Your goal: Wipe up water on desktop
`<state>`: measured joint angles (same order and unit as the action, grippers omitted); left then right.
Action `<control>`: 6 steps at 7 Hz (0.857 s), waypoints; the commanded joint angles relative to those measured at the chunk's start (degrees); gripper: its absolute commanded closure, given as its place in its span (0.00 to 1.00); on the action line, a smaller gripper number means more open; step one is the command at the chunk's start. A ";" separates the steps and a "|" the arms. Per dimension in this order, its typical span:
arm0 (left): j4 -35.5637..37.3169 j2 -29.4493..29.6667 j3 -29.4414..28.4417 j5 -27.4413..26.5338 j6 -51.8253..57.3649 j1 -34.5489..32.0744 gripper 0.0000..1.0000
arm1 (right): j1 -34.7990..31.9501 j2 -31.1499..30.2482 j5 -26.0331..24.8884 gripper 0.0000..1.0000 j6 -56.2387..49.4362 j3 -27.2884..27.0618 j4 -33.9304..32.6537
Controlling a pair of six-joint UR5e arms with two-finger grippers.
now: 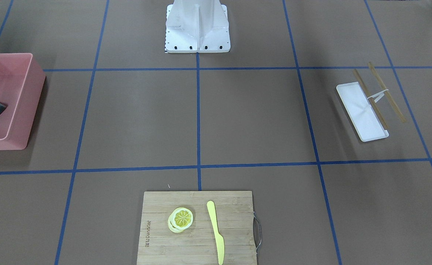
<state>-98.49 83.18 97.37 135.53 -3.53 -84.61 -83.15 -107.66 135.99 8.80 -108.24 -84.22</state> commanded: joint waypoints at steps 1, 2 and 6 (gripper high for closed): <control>0.14 -0.39 0.19 0.08 -0.07 0.06 0.02 | -0.17 -0.27 1.38 0.00 -0.01 -0.12 1.96; -0.04 -0.39 0.10 0.08 -0.16 0.15 0.02 | -0.17 -0.18 2.78 0.00 -0.01 -0.39 1.96; -0.48 -0.30 0.71 0.08 -0.51 0.15 0.02 | -0.17 0.44 3.06 0.00 -0.10 -0.31 4.40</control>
<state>-98.92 82.88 97.88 135.61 -4.00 -84.47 -83.32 -107.26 138.93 8.68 -108.81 -81.23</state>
